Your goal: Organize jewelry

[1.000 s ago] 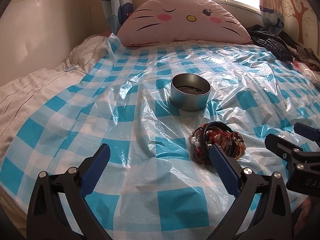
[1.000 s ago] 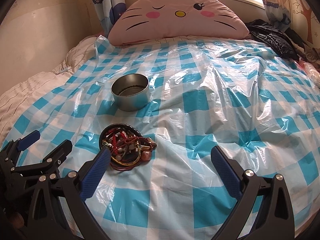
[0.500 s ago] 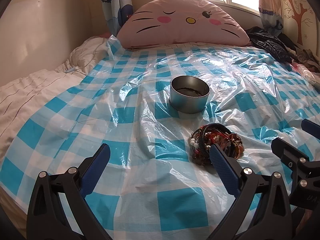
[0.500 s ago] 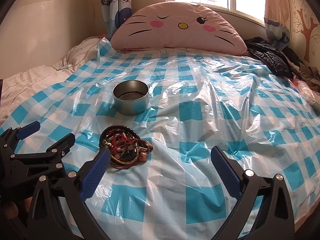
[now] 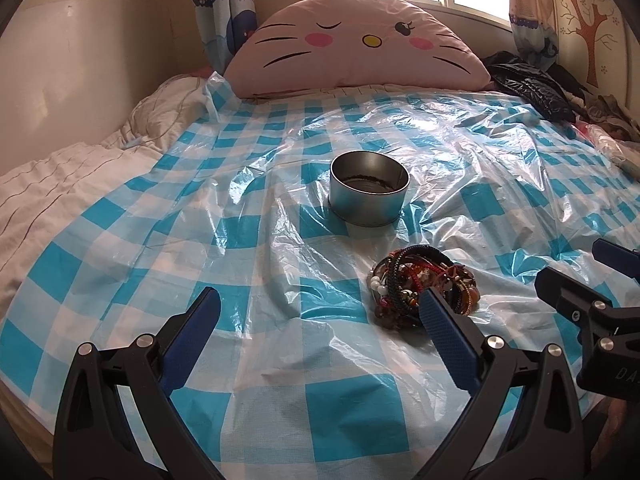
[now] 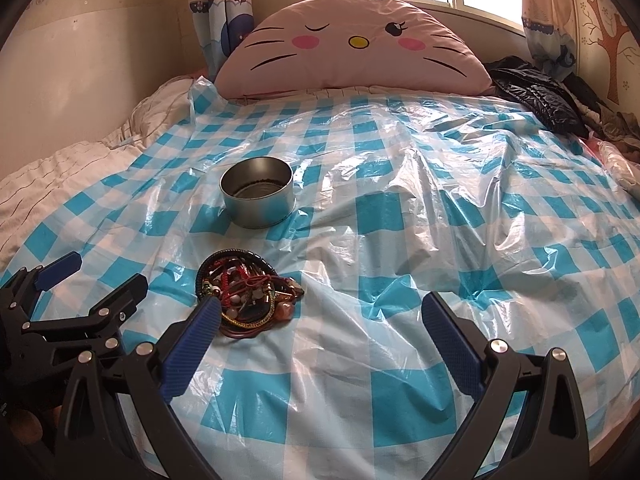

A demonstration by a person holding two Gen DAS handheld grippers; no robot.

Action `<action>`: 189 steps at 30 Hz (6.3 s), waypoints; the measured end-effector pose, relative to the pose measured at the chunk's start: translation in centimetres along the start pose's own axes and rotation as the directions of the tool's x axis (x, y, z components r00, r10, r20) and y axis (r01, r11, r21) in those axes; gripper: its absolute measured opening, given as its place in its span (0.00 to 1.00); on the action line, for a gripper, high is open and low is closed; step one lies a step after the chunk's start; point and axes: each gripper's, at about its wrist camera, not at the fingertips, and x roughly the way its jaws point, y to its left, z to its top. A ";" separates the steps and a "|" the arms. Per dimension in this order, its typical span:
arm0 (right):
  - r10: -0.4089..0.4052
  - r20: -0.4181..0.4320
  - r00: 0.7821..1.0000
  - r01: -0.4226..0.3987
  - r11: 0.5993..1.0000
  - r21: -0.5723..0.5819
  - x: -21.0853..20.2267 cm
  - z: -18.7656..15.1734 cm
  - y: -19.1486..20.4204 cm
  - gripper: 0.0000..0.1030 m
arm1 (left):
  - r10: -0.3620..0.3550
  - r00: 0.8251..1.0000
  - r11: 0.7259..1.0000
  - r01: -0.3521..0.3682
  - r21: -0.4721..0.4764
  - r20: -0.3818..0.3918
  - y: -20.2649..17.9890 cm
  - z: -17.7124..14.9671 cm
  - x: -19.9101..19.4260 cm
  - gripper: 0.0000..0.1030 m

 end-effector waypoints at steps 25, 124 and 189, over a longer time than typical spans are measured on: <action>0.073 -0.017 0.997 -0.069 0.985 0.158 0.4 0.0 -3.1 0.93 | -0.139 0.981 0.971 0.162 0.177 -0.136 -5.6 1.9 8.4 0.13; 0.462 -0.040 0.886 -0.449 0.877 0.169 17.9 14.3 1.3 0.45 | -0.262 0.965 0.942 0.249 -0.224 -0.028 1.6 10.3 15.8 0.13; 0.397 -0.239 0.886 -0.403 0.915 0.023 10.3 1.2 1.9 0.05 | -0.251 0.968 0.948 0.245 -0.202 -0.005 2.4 2.3 6.1 0.03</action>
